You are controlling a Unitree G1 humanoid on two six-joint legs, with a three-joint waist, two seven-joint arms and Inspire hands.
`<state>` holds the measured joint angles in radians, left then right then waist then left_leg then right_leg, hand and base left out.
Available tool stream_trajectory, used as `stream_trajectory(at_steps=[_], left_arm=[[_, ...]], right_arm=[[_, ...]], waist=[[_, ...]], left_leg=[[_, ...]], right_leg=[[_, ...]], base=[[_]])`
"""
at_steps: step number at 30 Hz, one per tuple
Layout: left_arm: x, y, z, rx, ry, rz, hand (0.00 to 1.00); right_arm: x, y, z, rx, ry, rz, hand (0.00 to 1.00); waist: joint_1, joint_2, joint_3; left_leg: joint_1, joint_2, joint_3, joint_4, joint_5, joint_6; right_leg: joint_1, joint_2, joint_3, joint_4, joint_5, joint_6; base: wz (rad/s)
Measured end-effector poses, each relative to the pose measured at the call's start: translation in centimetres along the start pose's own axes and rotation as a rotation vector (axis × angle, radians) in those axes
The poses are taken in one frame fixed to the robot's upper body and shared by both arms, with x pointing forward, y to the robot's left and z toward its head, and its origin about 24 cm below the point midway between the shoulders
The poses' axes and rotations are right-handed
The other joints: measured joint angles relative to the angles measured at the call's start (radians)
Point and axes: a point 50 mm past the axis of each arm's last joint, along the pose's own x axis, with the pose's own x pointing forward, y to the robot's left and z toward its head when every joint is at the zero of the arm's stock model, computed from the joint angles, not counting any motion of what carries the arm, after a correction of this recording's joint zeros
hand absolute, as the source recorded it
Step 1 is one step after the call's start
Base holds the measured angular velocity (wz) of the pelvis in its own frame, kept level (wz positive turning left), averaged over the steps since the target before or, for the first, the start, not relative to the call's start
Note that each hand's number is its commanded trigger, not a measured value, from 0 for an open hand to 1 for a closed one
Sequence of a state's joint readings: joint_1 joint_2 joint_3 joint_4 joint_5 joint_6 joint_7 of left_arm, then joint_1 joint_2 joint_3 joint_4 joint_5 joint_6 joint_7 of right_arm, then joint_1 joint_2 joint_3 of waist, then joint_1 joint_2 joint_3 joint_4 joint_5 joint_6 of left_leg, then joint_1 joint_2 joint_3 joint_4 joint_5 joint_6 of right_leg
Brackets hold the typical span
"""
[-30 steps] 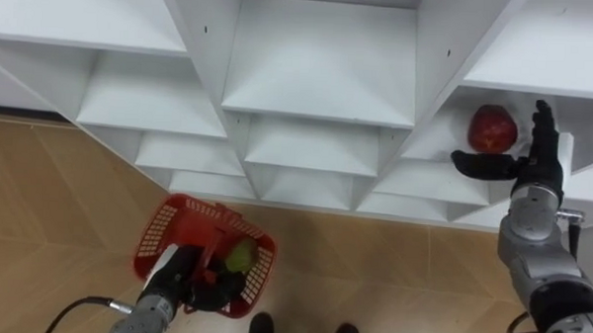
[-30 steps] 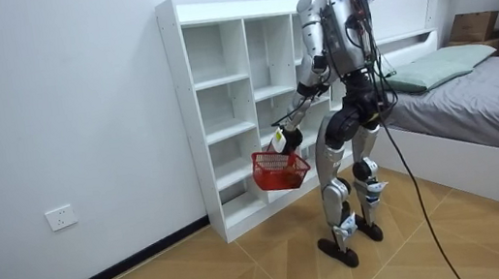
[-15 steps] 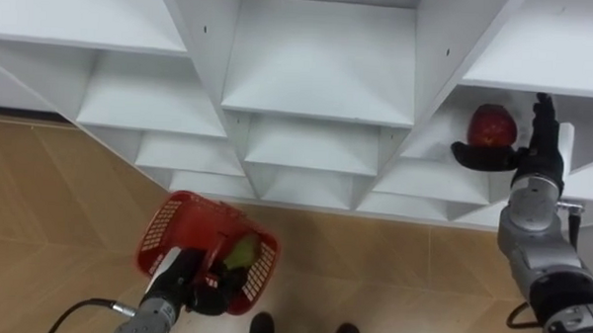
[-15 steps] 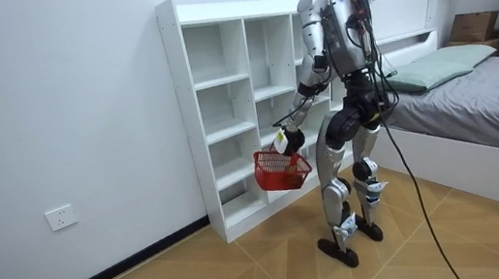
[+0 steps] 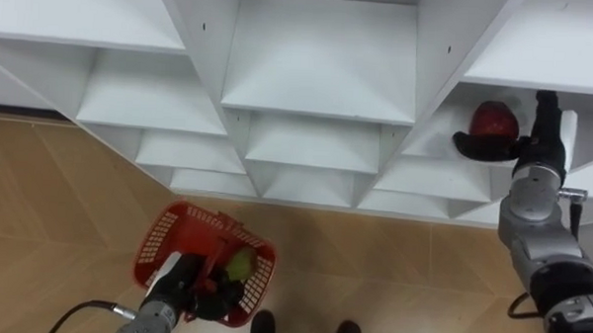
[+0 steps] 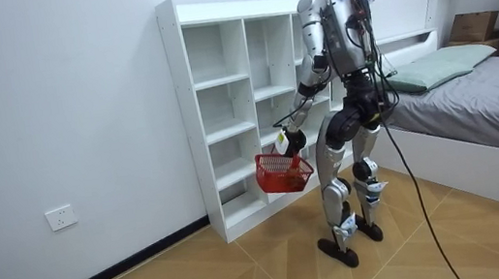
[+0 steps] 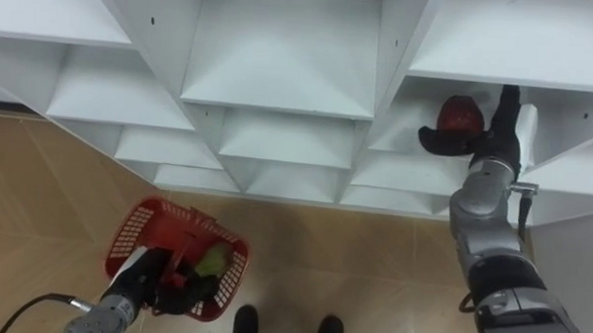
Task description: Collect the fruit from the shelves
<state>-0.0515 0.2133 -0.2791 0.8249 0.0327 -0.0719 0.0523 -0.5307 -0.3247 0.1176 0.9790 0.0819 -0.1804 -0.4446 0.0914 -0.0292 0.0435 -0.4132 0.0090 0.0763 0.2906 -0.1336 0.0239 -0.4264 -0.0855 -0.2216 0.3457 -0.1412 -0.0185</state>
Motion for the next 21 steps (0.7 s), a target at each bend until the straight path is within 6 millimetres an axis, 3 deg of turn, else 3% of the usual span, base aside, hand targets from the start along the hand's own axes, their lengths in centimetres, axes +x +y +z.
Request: stream_trajectory(at_steps=[11,21], left_arm=[[0.0,0.0,0.0,-0.001,0.0,0.0,1.0],[-0.1,-0.3,-0.2,0.003,0.006,-0.024,1.0]], right_arm=[[-0.1,0.4,0.0,-0.068,-0.017,0.043,0.0],[-0.3,0.3,-1.7,-0.127,0.053,0.072,0.0]], waist=[[0.0,0.0,0.0002],[0.0,-0.006,0.0035]], left_leg=[[-0.003,-0.002,0.0,0.002,0.003,0.001],[-0.001,-0.01,0.0,0.002,0.012,0.006]], right_leg=[[-0.005,-0.005,-0.001,0.006,0.0,0.0],[-0.007,-0.018,0.004,0.016,-0.001,0.002]], base=[[0.0],[0.0]])
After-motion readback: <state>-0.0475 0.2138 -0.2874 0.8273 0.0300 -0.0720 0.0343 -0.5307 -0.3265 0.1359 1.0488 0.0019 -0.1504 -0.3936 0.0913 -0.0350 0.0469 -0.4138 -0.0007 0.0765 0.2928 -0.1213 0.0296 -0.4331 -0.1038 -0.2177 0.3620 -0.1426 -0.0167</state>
